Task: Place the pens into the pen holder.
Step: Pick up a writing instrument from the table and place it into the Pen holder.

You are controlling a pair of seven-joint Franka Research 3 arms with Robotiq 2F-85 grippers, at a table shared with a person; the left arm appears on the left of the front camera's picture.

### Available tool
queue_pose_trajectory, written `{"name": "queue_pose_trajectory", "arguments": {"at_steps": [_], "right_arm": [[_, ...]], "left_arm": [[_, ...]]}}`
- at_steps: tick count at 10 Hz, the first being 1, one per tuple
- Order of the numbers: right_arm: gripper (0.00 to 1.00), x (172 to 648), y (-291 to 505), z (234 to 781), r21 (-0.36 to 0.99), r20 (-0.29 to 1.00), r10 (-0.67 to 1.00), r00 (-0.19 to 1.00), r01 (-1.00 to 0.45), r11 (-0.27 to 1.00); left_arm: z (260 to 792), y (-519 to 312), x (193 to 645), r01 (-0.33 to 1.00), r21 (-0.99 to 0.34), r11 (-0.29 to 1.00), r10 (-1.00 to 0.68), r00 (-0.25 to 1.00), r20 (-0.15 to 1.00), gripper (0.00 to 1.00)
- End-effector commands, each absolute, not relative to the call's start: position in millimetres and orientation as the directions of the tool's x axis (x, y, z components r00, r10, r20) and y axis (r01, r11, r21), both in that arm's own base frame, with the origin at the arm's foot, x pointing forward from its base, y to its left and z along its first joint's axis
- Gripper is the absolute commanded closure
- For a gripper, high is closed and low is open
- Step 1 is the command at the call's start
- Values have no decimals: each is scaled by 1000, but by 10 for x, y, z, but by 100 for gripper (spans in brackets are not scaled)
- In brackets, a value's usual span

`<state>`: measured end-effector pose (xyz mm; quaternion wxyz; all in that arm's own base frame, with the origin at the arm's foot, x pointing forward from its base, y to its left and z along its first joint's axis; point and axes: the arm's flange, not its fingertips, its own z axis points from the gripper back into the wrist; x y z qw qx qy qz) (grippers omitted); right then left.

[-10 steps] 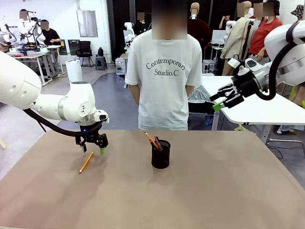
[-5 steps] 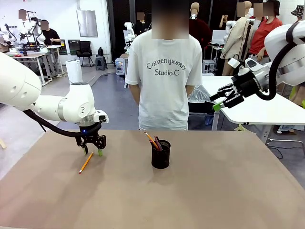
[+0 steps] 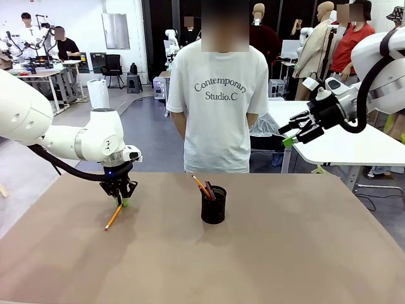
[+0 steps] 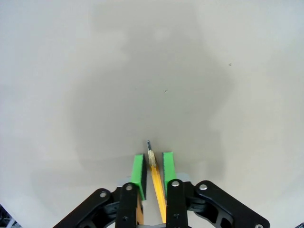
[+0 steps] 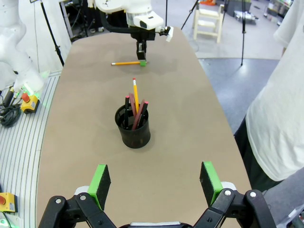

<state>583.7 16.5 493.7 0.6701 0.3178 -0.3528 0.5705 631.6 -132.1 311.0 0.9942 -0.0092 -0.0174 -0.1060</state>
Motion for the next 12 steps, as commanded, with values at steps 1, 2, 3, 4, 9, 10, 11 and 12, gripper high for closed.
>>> {"name": "queue_pose_trajectory", "arguments": {"at_steps": [1, 2, 3, 4, 9, 10, 11, 12], "right_arm": [[0, 5841, 170, 4962, 18, 836, 541, 95, -989, 146], [0, 5841, 170, 4962, 18, 836, 541, 95, -989, 146], [0, 5841, 170, 4962, 18, 836, 541, 95, -989, 146], [0, 5841, 170, 4962, 18, 836, 541, 95, -989, 146], [0, 5841, 170, 4962, 18, 836, 541, 95, -989, 146], [0, 5841, 170, 4962, 18, 836, 541, 95, -989, 146], [0, 5841, 170, 4962, 18, 836, 541, 95, -989, 146], [0, 5841, 170, 4962, 18, 836, 541, 95, -989, 146]], "left_arm": [[3106, -1281, 6204, 191, 16, 981, -192, 981, 39, 100], [3111, -1273, 6186, 192, 23, 981, -193, 981, 34, 100], [3121, -1269, 6171, 192, 24, 981, -193, 981, 32, 100], [3171, -1265, 6139, 197, 14, 980, -197, 980, 26, 100], [3704, -1102, 6092, 265, -273, 925, -270, 963, 20, 100], [3862, -1041, 6075, 273, -332, 903, -271, 961, 52, 100], [3990, -996, 6062, 305, -404, 862, -297, 951, 83, 100], [4107, -959, 6062, 326, -494, 806, -314, 943, 110, 100]]}}
